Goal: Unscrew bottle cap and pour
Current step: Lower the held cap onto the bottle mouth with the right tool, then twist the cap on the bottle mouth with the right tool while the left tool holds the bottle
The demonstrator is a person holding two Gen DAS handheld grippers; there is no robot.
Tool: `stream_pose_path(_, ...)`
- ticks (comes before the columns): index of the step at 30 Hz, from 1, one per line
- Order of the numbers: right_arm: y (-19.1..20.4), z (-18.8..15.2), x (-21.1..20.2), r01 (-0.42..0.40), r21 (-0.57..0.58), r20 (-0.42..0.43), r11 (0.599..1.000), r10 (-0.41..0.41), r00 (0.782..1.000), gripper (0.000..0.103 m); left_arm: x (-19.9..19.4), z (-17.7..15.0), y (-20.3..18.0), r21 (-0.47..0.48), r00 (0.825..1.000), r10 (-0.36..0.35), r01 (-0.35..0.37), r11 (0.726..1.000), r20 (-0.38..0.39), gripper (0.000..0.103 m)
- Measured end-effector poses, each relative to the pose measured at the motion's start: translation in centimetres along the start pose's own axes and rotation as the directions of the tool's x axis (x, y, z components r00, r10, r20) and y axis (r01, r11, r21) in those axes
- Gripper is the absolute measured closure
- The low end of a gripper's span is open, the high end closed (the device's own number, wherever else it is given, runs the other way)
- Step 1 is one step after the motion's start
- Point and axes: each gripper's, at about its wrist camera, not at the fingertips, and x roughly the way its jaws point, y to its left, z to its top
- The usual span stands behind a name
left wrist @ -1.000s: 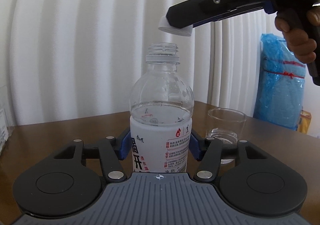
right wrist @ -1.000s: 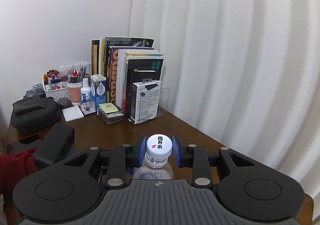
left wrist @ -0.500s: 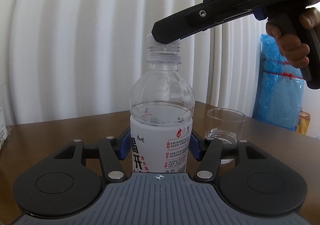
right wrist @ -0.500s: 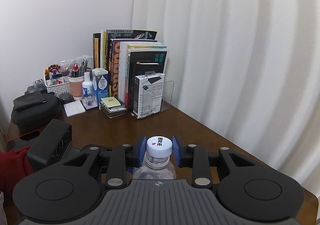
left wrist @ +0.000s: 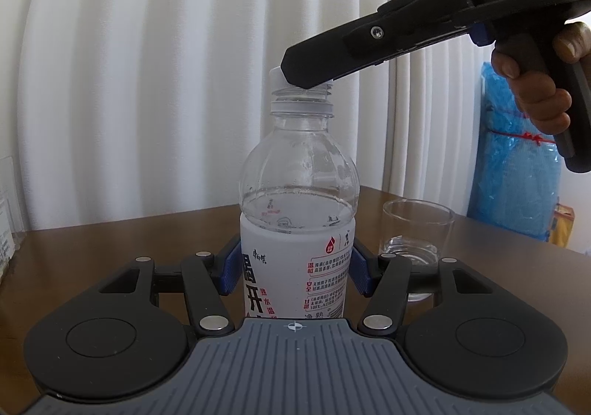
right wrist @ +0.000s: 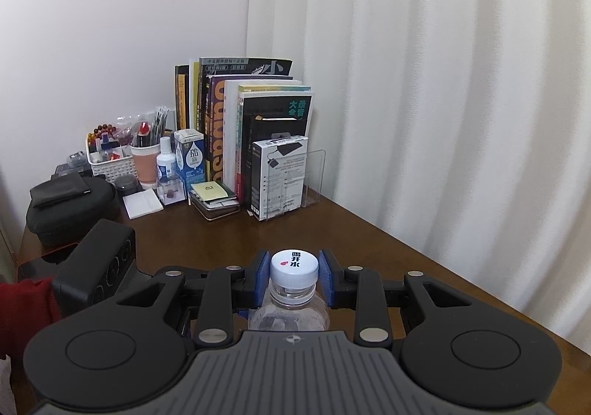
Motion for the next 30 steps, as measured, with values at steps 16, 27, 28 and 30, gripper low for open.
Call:
stream_pose_path(16, 0.1, -1.1, -0.2, 0.001, -0.001, 0.047, 1.000, -0.001, 0.999, 0.071, 0.2, 0.0, 0.7, -0.003, 1.000, -0.013, 0.013, 1.000, -0.004, 0.045)
stream_pose_path(27, 0.0, -1.4, -0.1, -0.004, 0.008, 0.063, 1.000, 0.003, 0.998, 0.071, 0.4, 0.2, 0.9, -0.011, 1.000, -0.015, 0.015, 1.000, -0.010, 0.045)
stream_pose_path(28, 0.0, -1.4, -0.1, -0.005, 0.009, 0.064, 1.000, 0.004, 0.998, 0.071, 0.4, 0.2, 0.9, -0.011, 1.000, -0.015, 0.015, 1.000, -0.010, 0.045)
stream_pose_path(30, -0.1, -1.4, -0.1, -0.006, 0.010, 0.065, 1.000, 0.005, 0.998, 0.071, 0.4, 0.2, 0.9, -0.011, 1.000, -0.015, 0.015, 1.000, -0.010, 0.045)
